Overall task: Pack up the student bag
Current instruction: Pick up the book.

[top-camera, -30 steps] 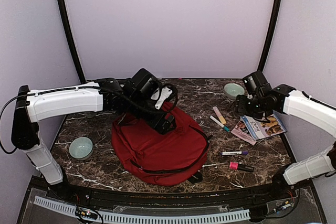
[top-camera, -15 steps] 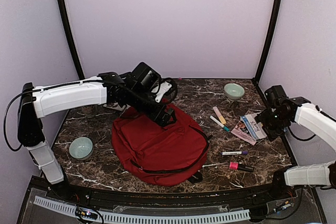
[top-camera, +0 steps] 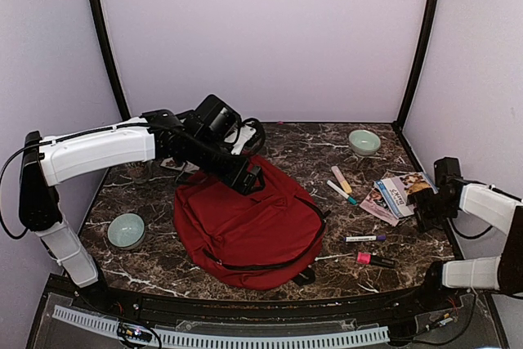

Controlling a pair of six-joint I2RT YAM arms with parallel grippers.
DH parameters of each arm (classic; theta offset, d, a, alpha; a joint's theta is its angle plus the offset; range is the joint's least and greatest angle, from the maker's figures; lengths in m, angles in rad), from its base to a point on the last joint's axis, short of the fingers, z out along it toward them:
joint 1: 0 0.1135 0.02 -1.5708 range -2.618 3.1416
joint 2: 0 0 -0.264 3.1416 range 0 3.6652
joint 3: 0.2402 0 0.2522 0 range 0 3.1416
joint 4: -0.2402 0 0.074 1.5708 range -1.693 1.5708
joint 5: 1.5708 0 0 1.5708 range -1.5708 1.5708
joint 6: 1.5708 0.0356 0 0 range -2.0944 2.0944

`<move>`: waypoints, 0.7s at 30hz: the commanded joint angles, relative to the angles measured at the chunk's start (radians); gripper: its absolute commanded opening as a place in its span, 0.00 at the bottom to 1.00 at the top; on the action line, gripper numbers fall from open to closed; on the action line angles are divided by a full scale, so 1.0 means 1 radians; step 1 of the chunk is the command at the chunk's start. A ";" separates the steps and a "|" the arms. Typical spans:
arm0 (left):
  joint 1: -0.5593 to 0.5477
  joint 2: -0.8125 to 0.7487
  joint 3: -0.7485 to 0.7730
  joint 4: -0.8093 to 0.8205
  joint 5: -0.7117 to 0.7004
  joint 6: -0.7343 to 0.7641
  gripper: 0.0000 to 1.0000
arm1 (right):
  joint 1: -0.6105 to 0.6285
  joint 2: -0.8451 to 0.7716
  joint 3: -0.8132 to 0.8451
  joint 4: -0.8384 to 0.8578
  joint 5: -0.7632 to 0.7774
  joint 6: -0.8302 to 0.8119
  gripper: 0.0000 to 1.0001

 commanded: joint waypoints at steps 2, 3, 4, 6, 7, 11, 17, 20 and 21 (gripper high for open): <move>0.003 -0.026 0.014 -0.021 0.011 -0.054 0.91 | -0.070 0.037 -0.053 0.258 -0.122 -0.034 0.64; 0.003 -0.026 0.015 -0.028 0.007 -0.056 0.91 | -0.078 0.050 -0.063 0.278 -0.129 -0.035 0.62; 0.003 -0.027 0.015 -0.033 0.006 -0.059 0.90 | -0.083 0.058 -0.070 0.292 -0.133 -0.036 0.61; 0.003 -0.027 0.015 -0.036 0.012 -0.055 0.90 | -0.091 0.070 -0.083 0.312 -0.139 -0.042 0.58; 0.003 -0.027 0.016 -0.040 0.013 -0.052 0.90 | -0.094 0.073 -0.089 0.322 -0.142 -0.045 0.57; 0.003 -0.014 0.035 -0.060 0.011 -0.027 0.90 | -0.108 0.080 -0.123 0.389 -0.166 -0.050 0.51; 0.003 -0.008 0.057 -0.072 -0.005 -0.008 0.89 | -0.115 0.081 -0.176 0.466 -0.187 -0.023 0.46; 0.003 -0.011 0.052 -0.066 0.000 -0.006 0.89 | -0.114 0.075 -0.187 0.469 -0.187 -0.025 0.46; 0.003 -0.011 0.050 -0.067 -0.002 -0.006 0.89 | -0.116 0.072 -0.191 0.470 -0.185 -0.027 0.46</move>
